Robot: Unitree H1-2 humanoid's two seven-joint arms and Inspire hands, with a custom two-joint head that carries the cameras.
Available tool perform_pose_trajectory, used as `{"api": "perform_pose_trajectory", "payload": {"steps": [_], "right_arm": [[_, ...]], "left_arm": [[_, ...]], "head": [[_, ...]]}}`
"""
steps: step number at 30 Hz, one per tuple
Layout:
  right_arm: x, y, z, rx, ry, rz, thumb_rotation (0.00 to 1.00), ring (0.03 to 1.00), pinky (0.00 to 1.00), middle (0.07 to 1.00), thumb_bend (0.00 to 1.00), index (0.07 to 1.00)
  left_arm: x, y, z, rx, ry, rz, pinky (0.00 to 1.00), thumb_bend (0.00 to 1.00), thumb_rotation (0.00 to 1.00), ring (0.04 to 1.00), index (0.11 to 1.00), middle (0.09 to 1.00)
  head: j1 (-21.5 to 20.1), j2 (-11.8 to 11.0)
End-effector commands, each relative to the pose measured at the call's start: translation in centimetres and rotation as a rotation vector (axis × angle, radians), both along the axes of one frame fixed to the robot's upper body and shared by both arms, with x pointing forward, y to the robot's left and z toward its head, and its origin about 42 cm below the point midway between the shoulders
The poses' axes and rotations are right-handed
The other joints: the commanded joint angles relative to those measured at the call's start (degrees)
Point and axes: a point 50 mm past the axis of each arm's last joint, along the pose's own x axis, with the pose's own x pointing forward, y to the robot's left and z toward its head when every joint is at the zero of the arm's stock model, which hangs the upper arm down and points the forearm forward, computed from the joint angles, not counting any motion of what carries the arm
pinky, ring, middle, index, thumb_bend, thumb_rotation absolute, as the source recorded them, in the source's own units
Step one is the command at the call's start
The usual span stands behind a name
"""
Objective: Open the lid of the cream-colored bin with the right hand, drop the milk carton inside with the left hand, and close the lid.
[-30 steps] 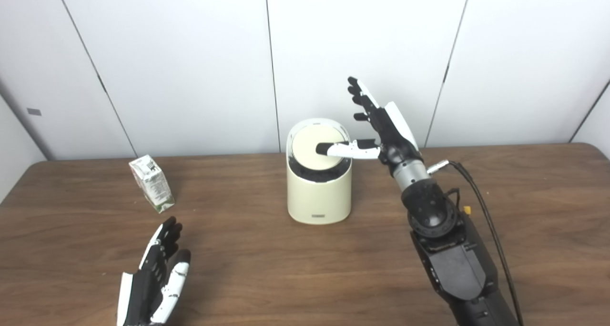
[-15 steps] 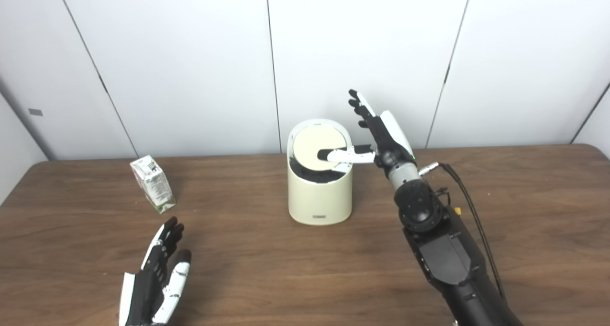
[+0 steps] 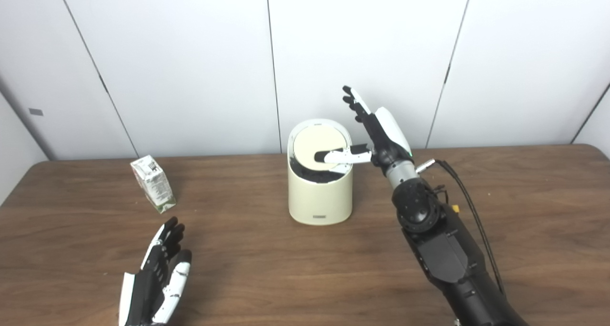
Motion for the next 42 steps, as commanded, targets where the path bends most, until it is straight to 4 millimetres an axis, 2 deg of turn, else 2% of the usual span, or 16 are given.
{"api": "perform_pose_trajectory", "payload": {"steps": [1, 11, 15, 23, 25, 27, 36, 42], "right_arm": [[0.7, 0.0, 2.6, -0.025, -0.097, 0.013, 0.34, 0.919, 0.86, 0.924, 0.98, 0.973], [0.7, 0.0, 2.6, -0.025, -0.099, 0.013, 0.34, 0.919, 0.86, 0.924, 0.98, 0.973], [1.0, 0.6, 5.2, -0.187, -0.159, 0.035, 0.31, 0.899, 0.83, 0.912, 1.00, 0.962], [1.1, 0.7, 5.6, -0.221, -0.160, 0.038, 0.30, 0.903, 0.84, 0.913, 1.00, 0.963], [1.3, 0.8, 5.7, -0.247, -0.164, 0.039, 0.28, 0.900, 0.81, 0.908, 1.00, 0.961], [1.5, 0.7, 5.7, -0.265, -0.168, 0.036, 0.28, 0.904, 0.82, 0.907, 1.00, 0.961], [1.6, 0.5, 5.5, -0.130, -0.133, 0.024, 0.36, 0.864, 0.78, 0.890, 1.00, 0.946], [1.3, 0.4, 5.5, -0.103, -0.128, 0.028, 0.36, 0.877, 0.79, 0.894, 0.97, 0.956]], "left_arm": [[-1.4, -0.9, -2.6, -0.043, 0.084, 0.011, 0.92, 0.45, 0.64, 0.905, 0.956, 0.894], [-1.4, -0.9, -2.6, -0.043, 0.084, 0.011, 0.92, 0.45, 0.64, 0.905, 0.956, 0.894], [-1.2, -0.8, -2.7, -0.037, 0.064, 0.008, 0.90, 0.44, 0.60, 0.909, 0.949, 0.892], [-1.2, -0.9, -2.7, -0.037, 0.059, 0.010, 0.90, 0.42, 0.59, 0.912, 0.950, 0.893], [-1.2, -1.0, -2.8, -0.033, 0.057, 0.014, 0.90, 0.43, 0.59, 0.911, 0.948, 0.888], [-1.2, -1.0, -2.8, -0.025, 0.053, 0.013, 0.89, 0.42, 0.59, 0.910, 0.948, 0.888], [-1.2, -1.0, -2.7, -0.024, 0.060, 0.016, 0.91, 0.43, 0.61, 0.911, 0.943, 0.887], [-1.1, -0.9, -2.8, -0.036, 0.064, 0.015, 0.90, 0.44, 0.59, 0.915, 0.948, 0.891]], "head": [[0.0, 0.1], [0.0, 0.1], [0.1, 0.5], [0.2, 0.6], [0.2, 0.5], [0.3, 0.4], [0.0, 0.5], [0.0, 0.5]]}}
